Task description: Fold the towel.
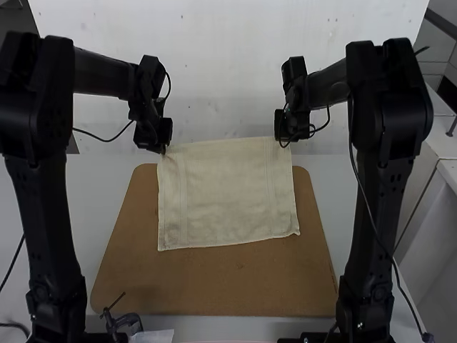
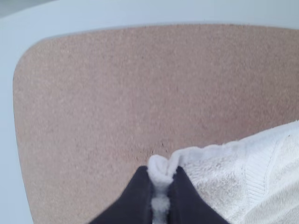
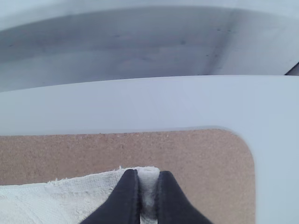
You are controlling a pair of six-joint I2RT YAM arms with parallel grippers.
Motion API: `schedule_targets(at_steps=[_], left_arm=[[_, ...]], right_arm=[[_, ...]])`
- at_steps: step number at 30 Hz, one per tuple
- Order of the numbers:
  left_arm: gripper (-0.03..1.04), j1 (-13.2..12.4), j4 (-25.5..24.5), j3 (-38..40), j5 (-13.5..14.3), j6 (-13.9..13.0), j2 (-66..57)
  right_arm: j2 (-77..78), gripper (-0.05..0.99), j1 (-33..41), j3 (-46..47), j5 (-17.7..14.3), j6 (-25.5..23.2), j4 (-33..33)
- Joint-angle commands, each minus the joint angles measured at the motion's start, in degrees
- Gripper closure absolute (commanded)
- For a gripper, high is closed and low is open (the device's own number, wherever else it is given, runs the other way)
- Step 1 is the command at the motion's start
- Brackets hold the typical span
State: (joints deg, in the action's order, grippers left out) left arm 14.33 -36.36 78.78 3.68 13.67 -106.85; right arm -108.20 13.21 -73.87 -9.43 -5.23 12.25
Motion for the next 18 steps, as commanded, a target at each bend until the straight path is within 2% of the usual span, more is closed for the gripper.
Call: schedule_targets(at_steps=[1,10,15,18], left_arm=[[1.0,0.88,0.15,-5.83,1.15,1.09,4.28],[1.0,3.25,1.55,-18.31,1.06,1.18,14.47],[1.0,7.03,1.55,-24.82,1.33,1.53,21.42],[1.0,8.96,1.55,-28.16,1.41,2.85,23.44]], right_arm=[[3.88,0.92,1.64,4.52,-1.38,-0.57,-0.21],[12.93,0.92,3.05,16.65,-0.68,1.54,-0.21],[19.08,0.92,3.14,22.89,-0.41,2.95,0.76],[21.89,0.92,3.14,26.05,-0.24,3.21,1.72]])
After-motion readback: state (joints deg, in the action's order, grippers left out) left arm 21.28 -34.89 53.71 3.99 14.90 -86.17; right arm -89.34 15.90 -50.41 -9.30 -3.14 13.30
